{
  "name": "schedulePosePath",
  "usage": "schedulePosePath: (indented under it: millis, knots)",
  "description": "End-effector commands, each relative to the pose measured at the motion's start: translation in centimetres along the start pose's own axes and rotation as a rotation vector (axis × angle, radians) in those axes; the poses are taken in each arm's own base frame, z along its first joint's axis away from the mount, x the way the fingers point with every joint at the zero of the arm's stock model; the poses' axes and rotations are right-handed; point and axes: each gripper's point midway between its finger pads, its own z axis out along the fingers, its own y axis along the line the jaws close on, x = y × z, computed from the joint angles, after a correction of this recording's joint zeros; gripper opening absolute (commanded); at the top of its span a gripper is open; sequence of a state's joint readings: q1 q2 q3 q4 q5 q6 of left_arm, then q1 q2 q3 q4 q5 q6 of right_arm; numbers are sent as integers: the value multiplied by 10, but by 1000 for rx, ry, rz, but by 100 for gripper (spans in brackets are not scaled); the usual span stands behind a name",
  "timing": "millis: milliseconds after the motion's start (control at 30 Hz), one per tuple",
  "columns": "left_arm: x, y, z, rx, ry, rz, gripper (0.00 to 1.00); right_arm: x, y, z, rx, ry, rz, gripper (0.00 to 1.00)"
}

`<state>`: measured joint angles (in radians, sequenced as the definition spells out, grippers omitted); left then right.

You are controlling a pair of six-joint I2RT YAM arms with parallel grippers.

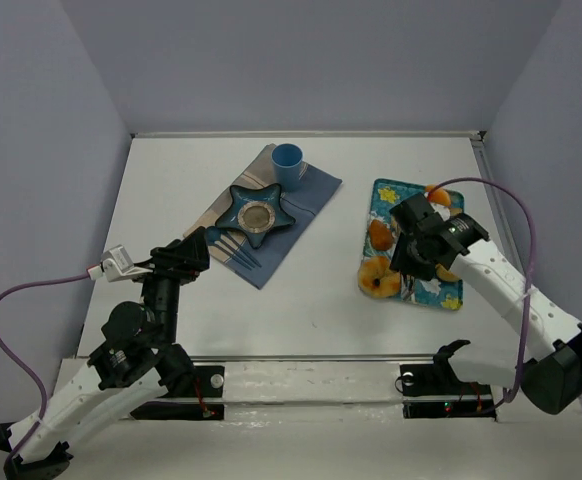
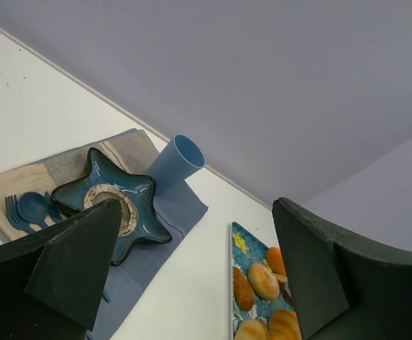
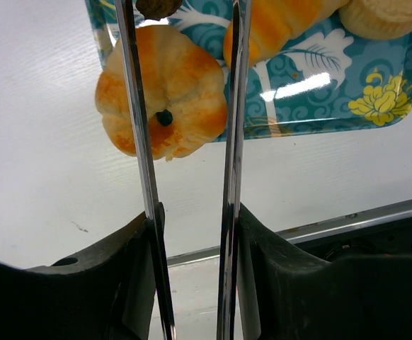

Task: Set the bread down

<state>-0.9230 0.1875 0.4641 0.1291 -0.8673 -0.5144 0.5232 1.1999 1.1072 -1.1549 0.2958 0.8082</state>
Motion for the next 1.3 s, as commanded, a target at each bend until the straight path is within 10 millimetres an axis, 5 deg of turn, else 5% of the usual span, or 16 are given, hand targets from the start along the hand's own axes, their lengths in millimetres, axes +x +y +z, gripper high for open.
schedulePosePath:
  millis: [0, 233, 400, 467, 500, 567, 600, 633, 733, 833, 1000, 1267]
  knots:
    - [-6, 3, 1, -24, -41, -47, 99, -31, 6, -38, -93, -127, 16, 20]
    - [-6, 2, 2, -25, -41, -49, 99, -53, 103, -80, -619, -251, -260, 16]
    - [-3, 5, 2, -39, -29, -51, 99, -24, 180, -92, -833, -288, -552, 17]
    - [-3, 7, 2, -51, -33, -50, 99, -27, 210, -104, -880, -339, -620, 19]
    - [-3, 8, 2, -53, -32, -48, 99, -23, 225, -86, -851, -310, -657, 20]
    - [-4, 11, 1, -69, -33, -49, 99, -32, 246, -87, -844, -337, -673, 20]
    - [-3, 12, 1, -75, -31, -45, 99, -30, 258, -66, -817, -307, -692, 20]
    - [-3, 13, 1, -76, -32, -46, 99, -35, 261, -75, -830, -326, -687, 21]
    - [-6, 16, -1, -86, -39, -54, 99, -32, 287, -34, -762, -276, -705, 25]
    - [-7, 17, -2, -88, -44, -59, 99, -32, 299, -21, -746, -253, -699, 33]
    - [-8, 22, -2, -108, -58, -58, 99, -26, 304, 5, -687, -192, -684, 48]
    - [-13, 29, -3, -132, -83, -69, 99, -15, 299, 20, -650, -124, -679, 57]
